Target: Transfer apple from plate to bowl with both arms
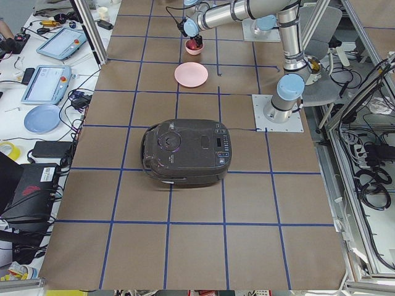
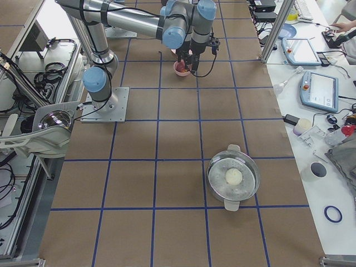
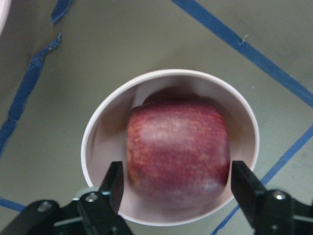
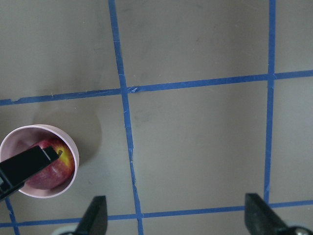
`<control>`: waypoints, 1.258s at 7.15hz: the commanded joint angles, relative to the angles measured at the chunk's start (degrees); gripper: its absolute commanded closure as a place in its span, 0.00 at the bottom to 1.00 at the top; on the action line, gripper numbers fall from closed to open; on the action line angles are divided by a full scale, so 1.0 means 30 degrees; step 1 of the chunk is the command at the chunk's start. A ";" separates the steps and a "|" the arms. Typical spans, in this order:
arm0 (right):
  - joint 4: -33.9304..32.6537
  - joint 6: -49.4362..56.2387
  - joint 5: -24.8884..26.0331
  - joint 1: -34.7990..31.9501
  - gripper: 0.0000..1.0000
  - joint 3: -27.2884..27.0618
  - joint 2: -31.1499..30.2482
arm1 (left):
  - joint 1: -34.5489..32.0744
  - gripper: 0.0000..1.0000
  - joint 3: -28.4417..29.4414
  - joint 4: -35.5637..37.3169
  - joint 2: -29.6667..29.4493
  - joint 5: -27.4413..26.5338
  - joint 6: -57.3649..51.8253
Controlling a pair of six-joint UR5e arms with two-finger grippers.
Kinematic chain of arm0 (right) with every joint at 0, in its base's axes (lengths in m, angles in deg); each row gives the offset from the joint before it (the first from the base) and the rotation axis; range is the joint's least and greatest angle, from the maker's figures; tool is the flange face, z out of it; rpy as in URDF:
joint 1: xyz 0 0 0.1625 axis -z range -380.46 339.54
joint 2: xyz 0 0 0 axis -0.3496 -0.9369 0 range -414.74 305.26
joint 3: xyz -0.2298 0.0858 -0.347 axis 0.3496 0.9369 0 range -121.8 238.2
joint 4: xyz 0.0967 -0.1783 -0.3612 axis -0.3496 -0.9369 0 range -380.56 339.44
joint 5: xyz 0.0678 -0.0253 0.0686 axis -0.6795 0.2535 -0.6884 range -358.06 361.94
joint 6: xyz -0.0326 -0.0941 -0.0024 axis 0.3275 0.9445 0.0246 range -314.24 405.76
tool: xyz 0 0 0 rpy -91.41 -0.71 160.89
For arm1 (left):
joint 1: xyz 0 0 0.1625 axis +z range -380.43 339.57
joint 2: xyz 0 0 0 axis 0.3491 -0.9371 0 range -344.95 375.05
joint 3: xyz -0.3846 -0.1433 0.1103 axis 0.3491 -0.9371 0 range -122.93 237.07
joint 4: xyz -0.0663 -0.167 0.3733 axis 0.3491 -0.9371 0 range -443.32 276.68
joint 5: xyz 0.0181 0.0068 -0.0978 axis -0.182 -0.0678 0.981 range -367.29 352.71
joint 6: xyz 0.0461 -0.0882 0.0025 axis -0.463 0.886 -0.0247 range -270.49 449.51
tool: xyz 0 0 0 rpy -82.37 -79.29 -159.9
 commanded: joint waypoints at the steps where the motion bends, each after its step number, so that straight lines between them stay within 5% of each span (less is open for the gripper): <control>1: 0.0418 -0.0053 0.1391 -0.0189 0.00 0.0608 -0.0404 | 0.1718 0.00 0.0254 -0.1029 0.1468 0.0013 -0.5022; 4: 0.0419 -0.0083 -0.1123 -0.1121 0.00 0.1369 -0.1047 | 0.3860 0.03 0.1738 -0.6608 0.5244 -0.0102 -1.1585; 6: 0.0564 -0.0083 -0.1043 -0.2414 0.00 0.1282 -0.1018 | 0.4892 0.00 0.3678 -1.0928 0.7648 -0.0973 -1.6126; 9: 0.0913 -0.0083 -0.0868 -0.2270 0.00 0.1369 -0.0989 | 0.8041 0.00 0.2338 -1.1234 0.9675 -0.1596 -1.9277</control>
